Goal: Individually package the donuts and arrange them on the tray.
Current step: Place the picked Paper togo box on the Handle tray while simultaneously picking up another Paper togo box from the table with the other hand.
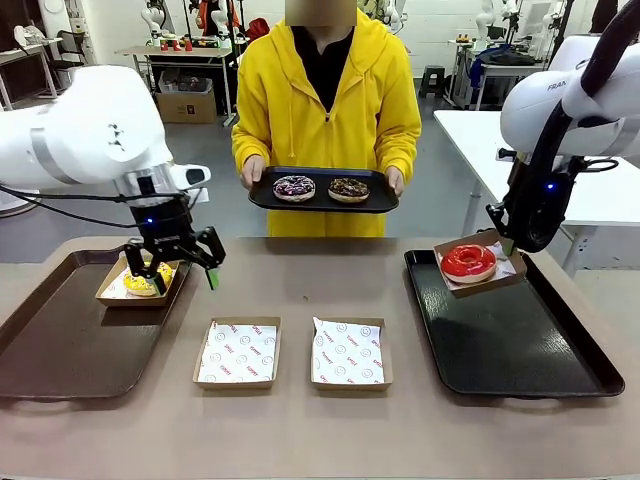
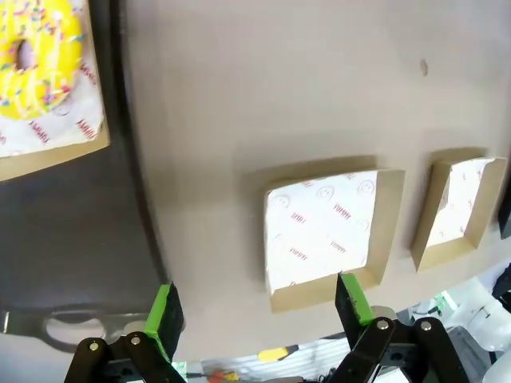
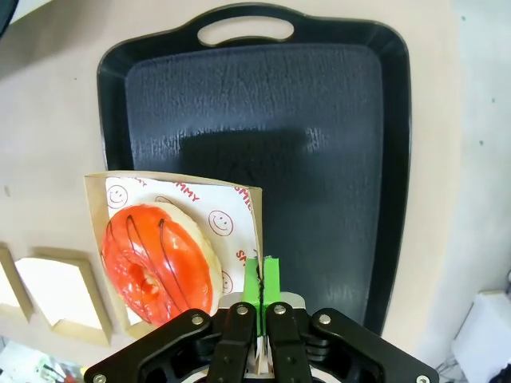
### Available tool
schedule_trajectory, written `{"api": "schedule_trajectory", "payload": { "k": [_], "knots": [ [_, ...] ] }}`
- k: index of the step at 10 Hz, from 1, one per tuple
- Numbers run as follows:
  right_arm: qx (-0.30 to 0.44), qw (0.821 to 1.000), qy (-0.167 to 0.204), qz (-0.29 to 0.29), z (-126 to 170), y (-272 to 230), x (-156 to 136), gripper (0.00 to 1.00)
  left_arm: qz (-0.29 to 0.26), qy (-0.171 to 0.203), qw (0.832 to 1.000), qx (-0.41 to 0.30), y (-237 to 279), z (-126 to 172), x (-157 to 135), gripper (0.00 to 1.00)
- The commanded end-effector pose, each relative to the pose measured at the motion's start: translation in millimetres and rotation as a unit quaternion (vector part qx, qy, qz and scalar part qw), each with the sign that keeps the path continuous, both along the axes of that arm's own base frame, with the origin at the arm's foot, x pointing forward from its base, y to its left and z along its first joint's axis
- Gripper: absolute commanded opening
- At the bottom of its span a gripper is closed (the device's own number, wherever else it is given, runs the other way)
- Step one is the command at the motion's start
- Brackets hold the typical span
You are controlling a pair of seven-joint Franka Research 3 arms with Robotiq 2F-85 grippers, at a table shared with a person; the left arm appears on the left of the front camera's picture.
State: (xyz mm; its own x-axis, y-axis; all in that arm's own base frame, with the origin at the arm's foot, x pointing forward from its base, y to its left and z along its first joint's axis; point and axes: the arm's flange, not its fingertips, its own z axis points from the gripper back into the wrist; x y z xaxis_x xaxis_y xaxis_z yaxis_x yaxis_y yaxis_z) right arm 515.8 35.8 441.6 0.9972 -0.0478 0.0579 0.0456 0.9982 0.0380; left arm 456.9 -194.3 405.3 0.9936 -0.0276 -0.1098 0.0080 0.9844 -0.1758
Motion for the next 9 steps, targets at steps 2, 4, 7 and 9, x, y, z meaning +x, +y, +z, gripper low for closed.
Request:
{"api": "schedule_trajectory", "payload": {
  "k": [2, 4, 7, 9],
  "knots": [
    [0.014, 1.0, 0.001, 0.002, -7, -4, 11, 0.01, 0.018, -0.023, 0.999, 0.028, -23, -22, -8, 1.0],
    [0.0, 1.0, 0.004, -0.001, -5, -1, 2, 0.01, 0.011, -0.024, 0.999, 0.047, -35, -38, -20, 1.0],
    [0.0, 1.0, 0.004, -0.001, -5, -1, 2, 0.01, 0.005, -0.013, 1.0, 0.013, -25, -23, -9, 1.0],
    [0.0, 1.0, 0.004, -0.001, -5, -1, 2, 0.01, 0.005, -0.013, 1.0, 0.013, -25, -23, -9, 1.0]
  ]
}}
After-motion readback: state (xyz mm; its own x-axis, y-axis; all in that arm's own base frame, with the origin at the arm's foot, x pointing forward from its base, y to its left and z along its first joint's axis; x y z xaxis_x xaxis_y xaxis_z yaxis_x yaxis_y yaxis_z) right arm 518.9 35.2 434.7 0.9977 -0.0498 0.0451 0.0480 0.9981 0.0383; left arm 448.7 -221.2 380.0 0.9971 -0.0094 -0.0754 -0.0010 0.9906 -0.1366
